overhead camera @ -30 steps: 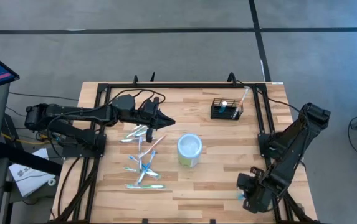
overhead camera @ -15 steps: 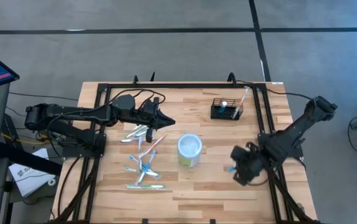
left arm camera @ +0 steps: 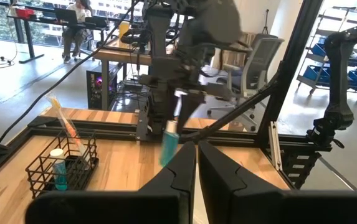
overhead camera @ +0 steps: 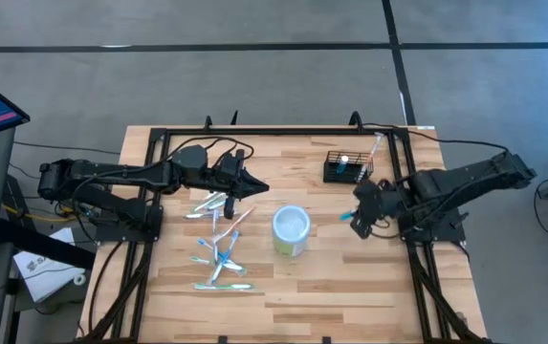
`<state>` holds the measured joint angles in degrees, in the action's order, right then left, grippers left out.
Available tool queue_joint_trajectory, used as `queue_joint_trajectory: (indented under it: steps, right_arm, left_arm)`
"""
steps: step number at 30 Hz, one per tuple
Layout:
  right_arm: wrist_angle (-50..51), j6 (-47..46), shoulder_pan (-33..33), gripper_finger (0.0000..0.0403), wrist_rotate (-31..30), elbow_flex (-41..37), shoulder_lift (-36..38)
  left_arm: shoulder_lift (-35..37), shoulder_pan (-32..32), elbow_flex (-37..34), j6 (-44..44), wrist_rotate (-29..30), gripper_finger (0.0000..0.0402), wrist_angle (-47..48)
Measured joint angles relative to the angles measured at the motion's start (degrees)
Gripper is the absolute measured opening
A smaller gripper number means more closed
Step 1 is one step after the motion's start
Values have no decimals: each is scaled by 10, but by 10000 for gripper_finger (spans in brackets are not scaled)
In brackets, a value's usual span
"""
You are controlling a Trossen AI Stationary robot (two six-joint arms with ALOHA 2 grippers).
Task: Pick & Place toothbrushing station
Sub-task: Put the blue mouthwash into the wire organizer
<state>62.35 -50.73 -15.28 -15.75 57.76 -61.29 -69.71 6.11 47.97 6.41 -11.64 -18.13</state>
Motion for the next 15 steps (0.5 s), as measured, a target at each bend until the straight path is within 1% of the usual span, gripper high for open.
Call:
queue_joint_trajectory:
  steps: [6, 15]
  right_arm:
    - [3, 57, 79, 86, 5, 0, 7]
    - [4, 126, 178, 86, 9, 0, 7]
  left_arm:
    - [0, 0, 0, 0, 0, 11, 0]
    - [0, 0, 0, 0, 0, 11, 1]
